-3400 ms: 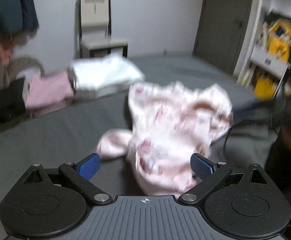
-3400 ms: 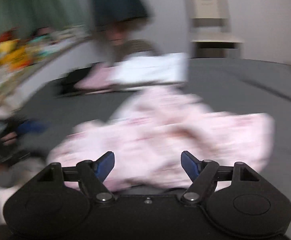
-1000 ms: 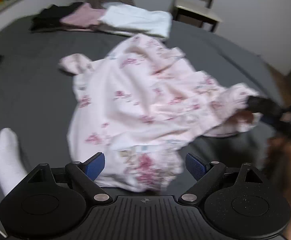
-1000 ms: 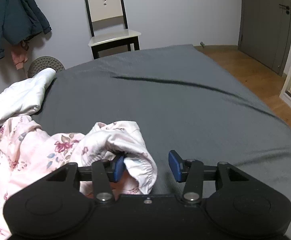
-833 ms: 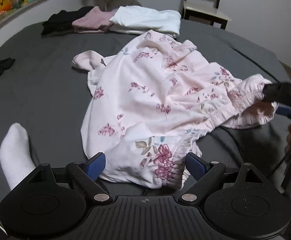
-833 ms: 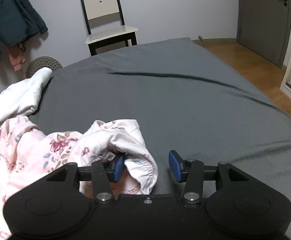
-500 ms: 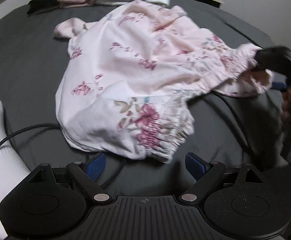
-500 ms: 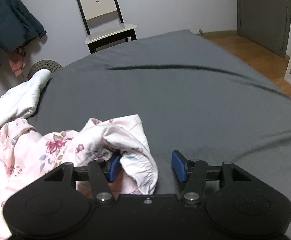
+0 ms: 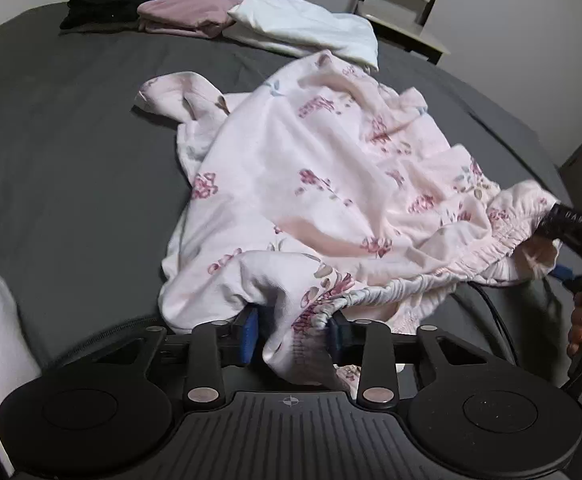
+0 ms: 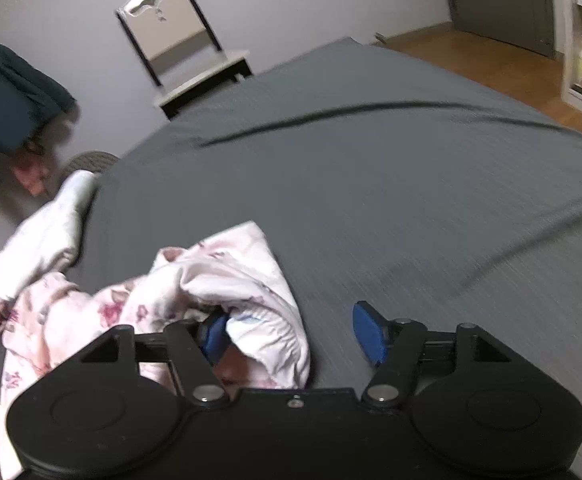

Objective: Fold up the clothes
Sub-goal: 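Grasp the elastic waistband with the left gripper near the right gripper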

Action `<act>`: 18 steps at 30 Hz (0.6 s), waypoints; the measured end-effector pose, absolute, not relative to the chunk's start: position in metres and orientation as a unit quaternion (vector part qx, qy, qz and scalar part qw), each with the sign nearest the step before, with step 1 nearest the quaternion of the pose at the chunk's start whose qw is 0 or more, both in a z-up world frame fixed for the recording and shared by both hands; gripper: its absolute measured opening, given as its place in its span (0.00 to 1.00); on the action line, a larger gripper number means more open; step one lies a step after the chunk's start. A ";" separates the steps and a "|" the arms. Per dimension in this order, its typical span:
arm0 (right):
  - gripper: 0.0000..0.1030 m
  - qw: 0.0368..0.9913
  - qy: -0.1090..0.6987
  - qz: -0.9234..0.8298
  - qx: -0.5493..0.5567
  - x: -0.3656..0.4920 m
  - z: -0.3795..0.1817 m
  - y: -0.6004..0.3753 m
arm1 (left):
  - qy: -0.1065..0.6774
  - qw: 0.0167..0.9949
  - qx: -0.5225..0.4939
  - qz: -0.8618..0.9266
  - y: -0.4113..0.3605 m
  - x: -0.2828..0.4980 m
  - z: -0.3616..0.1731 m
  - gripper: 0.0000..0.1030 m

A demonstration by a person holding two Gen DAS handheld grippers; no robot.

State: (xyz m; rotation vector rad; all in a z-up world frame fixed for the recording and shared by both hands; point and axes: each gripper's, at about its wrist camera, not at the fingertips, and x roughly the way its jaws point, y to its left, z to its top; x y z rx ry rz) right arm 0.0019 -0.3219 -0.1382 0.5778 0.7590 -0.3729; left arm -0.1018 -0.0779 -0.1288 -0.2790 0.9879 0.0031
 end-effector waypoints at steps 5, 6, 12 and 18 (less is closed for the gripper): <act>0.61 0.868 0.376 -0.209 0.250 -0.003 -0.127 -0.310 | 0.459 0.876 -0.149 -0.016 -0.052 -0.100 -0.126 0.30; 0.61 0.865 0.384 -0.216 0.240 -0.002 -0.126 -0.307 | 0.456 0.877 -0.150 -0.018 -0.048 -0.099 -0.124 0.30; 0.61 0.848 0.470 -0.210 0.128 0.001 -0.101 -0.257 | 0.436 0.887 -0.148 -0.044 -0.032 -0.096 -0.115 0.30; 0.80 0.869 0.463 -0.158 -0.075 -0.009 -0.070 -0.204 | 0.429 0.886 -0.170 -0.046 -0.014 -0.078 -0.116 0.30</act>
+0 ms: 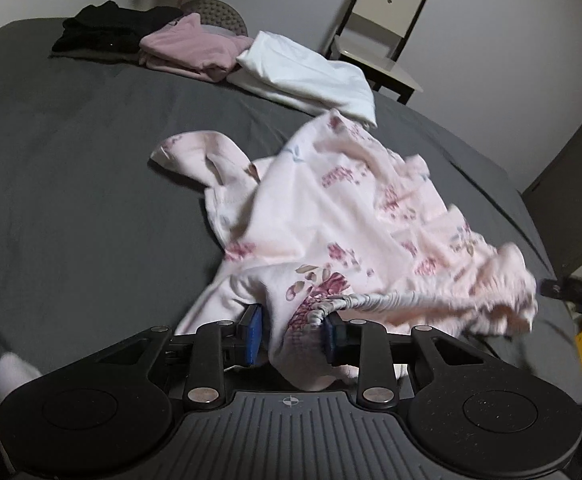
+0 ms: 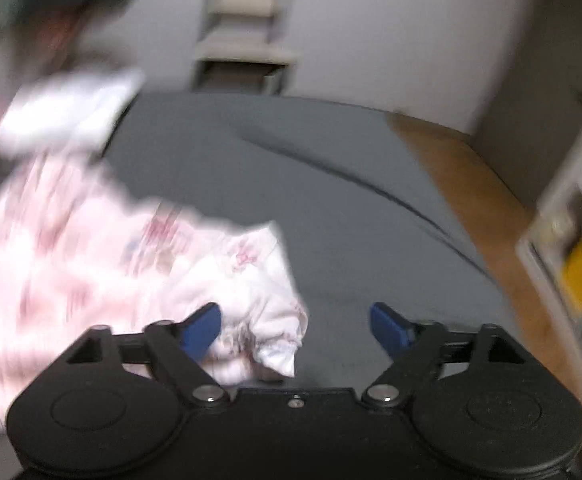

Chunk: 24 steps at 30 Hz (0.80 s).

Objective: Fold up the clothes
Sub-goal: 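Grasp the elastic waistband with the left gripper near the right gripper, then lift the waistband with both grippers, stretching it between them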

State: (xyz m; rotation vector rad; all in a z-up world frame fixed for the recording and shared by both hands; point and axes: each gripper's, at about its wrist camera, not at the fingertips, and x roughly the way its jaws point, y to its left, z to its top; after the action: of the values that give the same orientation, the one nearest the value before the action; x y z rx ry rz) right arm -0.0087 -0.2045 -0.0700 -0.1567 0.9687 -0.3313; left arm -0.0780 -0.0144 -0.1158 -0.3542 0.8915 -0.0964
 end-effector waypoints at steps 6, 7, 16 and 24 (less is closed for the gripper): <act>0.75 0.808 0.463 -0.076 -0.357 -0.015 -0.104 -0.146 | 0.432 0.881 -0.187 -0.041 -0.011 -0.060 -0.117 0.30; 0.74 0.797 0.454 -0.072 -0.392 -0.016 -0.112 -0.140 | 0.432 0.881 -0.191 -0.040 -0.011 -0.059 -0.116 0.30; 0.64 0.762 0.381 -0.057 -0.521 -0.016 -0.155 -0.119 | 0.436 0.873 -0.216 -0.035 -0.006 -0.054 -0.116 0.30; 0.62 0.710 0.361 -0.099 -0.597 -0.003 -0.189 -0.113 | 0.438 0.870 -0.223 -0.036 -0.002 -0.052 -0.115 0.30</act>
State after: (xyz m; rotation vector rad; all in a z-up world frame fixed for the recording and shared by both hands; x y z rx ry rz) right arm -0.0028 -0.1133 -0.1887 -1.3247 0.8001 -0.2193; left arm -0.0525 -0.0017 -0.1153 -0.4668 0.9165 -0.0756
